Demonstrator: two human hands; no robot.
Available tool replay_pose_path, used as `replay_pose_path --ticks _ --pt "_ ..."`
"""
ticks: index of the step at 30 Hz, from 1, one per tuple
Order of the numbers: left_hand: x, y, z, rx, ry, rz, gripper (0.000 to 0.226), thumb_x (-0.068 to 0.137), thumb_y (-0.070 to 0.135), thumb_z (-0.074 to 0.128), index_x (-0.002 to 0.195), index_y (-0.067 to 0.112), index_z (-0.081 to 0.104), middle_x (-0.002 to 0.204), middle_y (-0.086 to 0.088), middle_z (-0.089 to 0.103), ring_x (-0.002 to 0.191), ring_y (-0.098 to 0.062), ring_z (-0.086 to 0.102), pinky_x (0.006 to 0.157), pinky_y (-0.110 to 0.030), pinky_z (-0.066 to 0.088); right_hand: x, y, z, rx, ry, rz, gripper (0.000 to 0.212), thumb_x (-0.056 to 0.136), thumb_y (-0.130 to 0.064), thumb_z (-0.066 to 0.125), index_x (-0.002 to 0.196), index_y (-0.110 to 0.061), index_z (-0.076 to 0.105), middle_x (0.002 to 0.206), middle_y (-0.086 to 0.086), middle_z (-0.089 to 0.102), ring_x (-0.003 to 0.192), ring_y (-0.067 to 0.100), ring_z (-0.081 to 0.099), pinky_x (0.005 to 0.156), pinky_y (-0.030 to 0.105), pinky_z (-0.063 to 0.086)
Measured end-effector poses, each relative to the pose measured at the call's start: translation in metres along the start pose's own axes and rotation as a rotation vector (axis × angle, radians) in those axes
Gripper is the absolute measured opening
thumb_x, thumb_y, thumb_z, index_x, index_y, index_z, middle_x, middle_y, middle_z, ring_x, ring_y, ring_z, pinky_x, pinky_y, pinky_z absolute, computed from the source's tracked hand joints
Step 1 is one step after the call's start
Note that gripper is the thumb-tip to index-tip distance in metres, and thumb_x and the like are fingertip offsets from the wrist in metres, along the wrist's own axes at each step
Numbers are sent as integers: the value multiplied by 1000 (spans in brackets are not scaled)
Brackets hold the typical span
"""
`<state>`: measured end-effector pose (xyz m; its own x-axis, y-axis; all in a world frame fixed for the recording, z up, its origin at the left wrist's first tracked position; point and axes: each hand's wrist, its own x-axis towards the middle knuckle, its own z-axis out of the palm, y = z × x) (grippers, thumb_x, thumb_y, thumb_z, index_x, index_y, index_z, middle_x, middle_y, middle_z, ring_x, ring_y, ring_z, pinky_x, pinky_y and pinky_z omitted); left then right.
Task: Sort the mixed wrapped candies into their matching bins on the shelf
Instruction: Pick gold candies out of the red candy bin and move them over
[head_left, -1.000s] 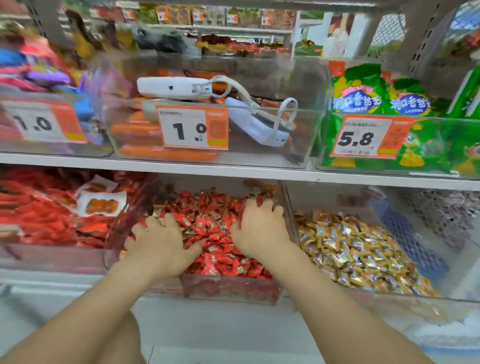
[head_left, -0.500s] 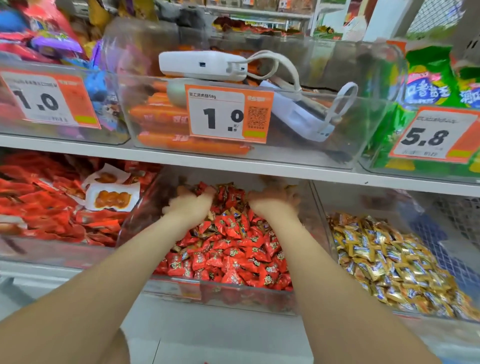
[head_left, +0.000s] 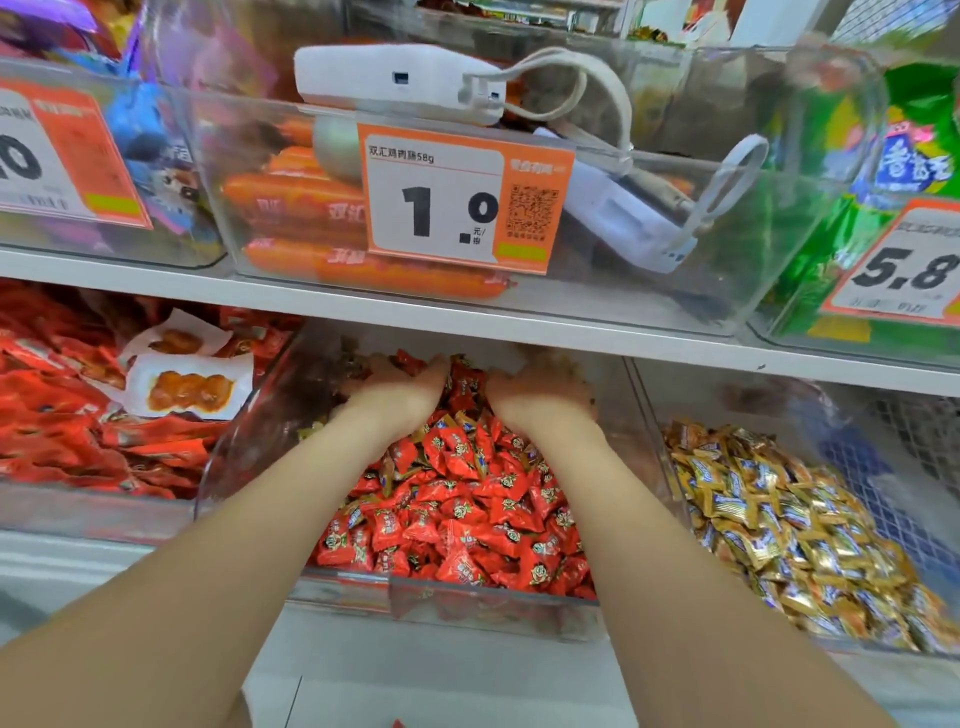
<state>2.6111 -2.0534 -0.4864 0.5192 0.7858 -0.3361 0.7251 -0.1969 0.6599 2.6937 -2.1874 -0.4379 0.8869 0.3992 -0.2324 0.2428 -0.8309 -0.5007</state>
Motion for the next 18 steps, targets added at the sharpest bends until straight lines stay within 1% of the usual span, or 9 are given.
replay_pose_path --ticks 1,3,6,8,10,13,14,16,18 --pt "1 0 1 -15 3 19 124 68 98 27 167 26 8 171 -18 19 153 -45 28 121 -56 33 -1 -1 -2 18 -29 13 68 106 -51 47 157 -6 40 159 18 42 144 37 44 111 42 40" --pt "4 0 -1 -28 23 45 126 63 100 30 166 27 17 167 -16 30 148 -44 37 118 -54 39 3 -1 0 27 -40 10 71 106 -55 47 156 -6 42 159 17 45 142 35 47 110 40 42" --pt "2 -1 -8 -5 -5 84 127 59 103 28 162 29 28 164 -9 40 145 -40 44 116 -52 41 2 -4 0 -7 -121 37 80 102 -69 41 156 -10 45 153 14 53 129 33 58 101 37 49" --pt "-8 3 -11 -22 -64 122 114 71 100 30 161 31 32 165 -7 39 146 -38 42 118 -52 38 4 -4 -3 39 -177 39 79 103 -68 41 157 -10 44 155 16 52 131 34 58 106 39 50" --pt "-14 7 -11 -54 -136 159 95 88 90 33 162 30 33 167 -7 35 150 -36 37 120 -49 32 0 -3 -7 136 -248 36 68 106 -57 47 155 -10 46 155 15 52 135 35 57 107 41 50" --pt "-26 12 -11 -78 -205 184 87 94 84 35 163 31 32 169 -6 31 153 -32 32 121 -47 27 -2 0 -10 144 -287 18 57 93 -52 65 137 -17 58 132 12 68 110 30 70 83 36 57" --pt "-27 13 -12 -81 -213 191 87 93 84 36 162 32 33 169 -5 32 153 -32 33 121 -47 27 -2 0 -9 149 -299 9 53 88 -49 68 129 -16 59 121 10 72 102 28 72 81 35 59" --pt "-31 12 -14 -97 -224 205 85 92 85 37 161 34 36 167 -3 36 151 -30 37 120 -46 28 -5 -1 -10 207 -336 15 47 81 -39 70 121 -15 62 105 9 77 88 27 76 77 38 64" --pt "-31 11 -17 -139 -238 222 83 91 87 39 156 36 45 160 -2 47 143 -28 47 120 -44 33 -11 -4 -10 245 -323 -33 36 80 -31 69 112 -15 66 94 5 75 79 21 72 67 29 59"
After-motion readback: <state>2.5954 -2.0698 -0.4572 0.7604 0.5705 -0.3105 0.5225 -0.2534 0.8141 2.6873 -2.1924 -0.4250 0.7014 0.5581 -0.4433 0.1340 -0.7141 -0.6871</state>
